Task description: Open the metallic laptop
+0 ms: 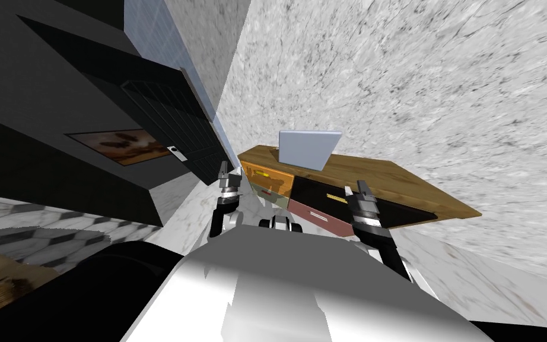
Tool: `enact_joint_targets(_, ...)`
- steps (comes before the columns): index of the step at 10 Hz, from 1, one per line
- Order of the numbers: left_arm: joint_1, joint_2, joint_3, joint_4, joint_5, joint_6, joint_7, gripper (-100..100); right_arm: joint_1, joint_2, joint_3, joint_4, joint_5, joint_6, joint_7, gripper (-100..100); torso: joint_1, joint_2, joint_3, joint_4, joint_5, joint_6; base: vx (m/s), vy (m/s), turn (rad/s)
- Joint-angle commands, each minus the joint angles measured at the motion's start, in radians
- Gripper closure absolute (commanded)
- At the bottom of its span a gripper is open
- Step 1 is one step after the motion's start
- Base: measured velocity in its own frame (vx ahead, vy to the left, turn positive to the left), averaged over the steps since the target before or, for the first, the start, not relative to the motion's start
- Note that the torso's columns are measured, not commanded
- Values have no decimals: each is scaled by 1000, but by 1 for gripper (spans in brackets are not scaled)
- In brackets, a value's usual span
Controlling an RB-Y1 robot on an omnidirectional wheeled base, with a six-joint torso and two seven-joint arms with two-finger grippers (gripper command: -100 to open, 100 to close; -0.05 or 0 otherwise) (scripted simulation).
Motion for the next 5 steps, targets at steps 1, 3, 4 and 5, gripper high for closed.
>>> enact_joint_targets(1,0,0,0,0,0,0,0,0,63,-55,-76,-8,37,15,20,-100,0,0,0,0,0,0,52,50,-10)
enact_joint_targets(3,0,0,0,0,0,0,0,0,94,-79,-122,-12,57,23,32,-100,-1,-1,0,0,0,0,37,37,-3)
enact_joint_targets(4,0,0,0,0,0,0,0,0,126,-102,-153,-16,78,30,45,-100,-1,-1,0,0,0,0,57,64,-13)
enact_joint_targets(5,0,0,0,0,0,0,0,0,126,-102,-170,-16,78,30,45,-100,1,-2,-1,0,0,0,43,55,-6)
